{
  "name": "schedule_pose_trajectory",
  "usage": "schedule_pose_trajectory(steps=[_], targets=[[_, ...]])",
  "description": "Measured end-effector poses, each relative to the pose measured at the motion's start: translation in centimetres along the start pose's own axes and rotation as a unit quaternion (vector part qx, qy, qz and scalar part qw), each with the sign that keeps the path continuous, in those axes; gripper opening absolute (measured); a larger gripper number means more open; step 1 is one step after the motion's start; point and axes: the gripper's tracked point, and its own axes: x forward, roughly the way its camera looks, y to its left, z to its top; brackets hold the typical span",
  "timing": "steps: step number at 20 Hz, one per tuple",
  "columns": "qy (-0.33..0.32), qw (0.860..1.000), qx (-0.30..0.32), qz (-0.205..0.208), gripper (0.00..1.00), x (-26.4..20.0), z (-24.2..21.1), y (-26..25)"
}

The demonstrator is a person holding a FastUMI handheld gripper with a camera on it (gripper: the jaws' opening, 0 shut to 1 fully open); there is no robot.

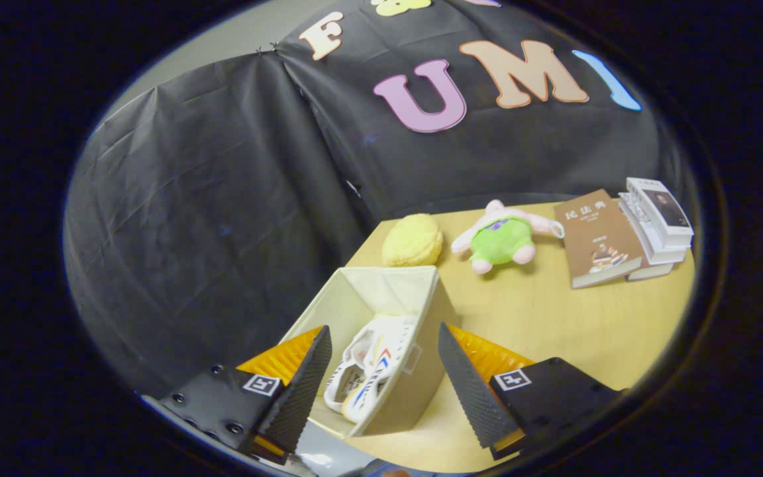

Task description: Open the storage box then place both shoes into the box .Put the left shoe in first, then the right shoe, with the right side of both shoes facing outward in a uniform manner.

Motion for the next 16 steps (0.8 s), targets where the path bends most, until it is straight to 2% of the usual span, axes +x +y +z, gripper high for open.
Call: schedule_pose_trajectory(steps=[5, 9, 16], targets=[[-0.085, 0.994, -0.056, -0.039, 1.0, -2.3, 2.4, -4.3], [-0.148, 0.981, -0.106, -0.064, 1.0, -4.6, 4.6, -6.3], [-0.198, 0.968, -0.128, -0.084, 1.0, -7.2, 5.4, -9.3]])
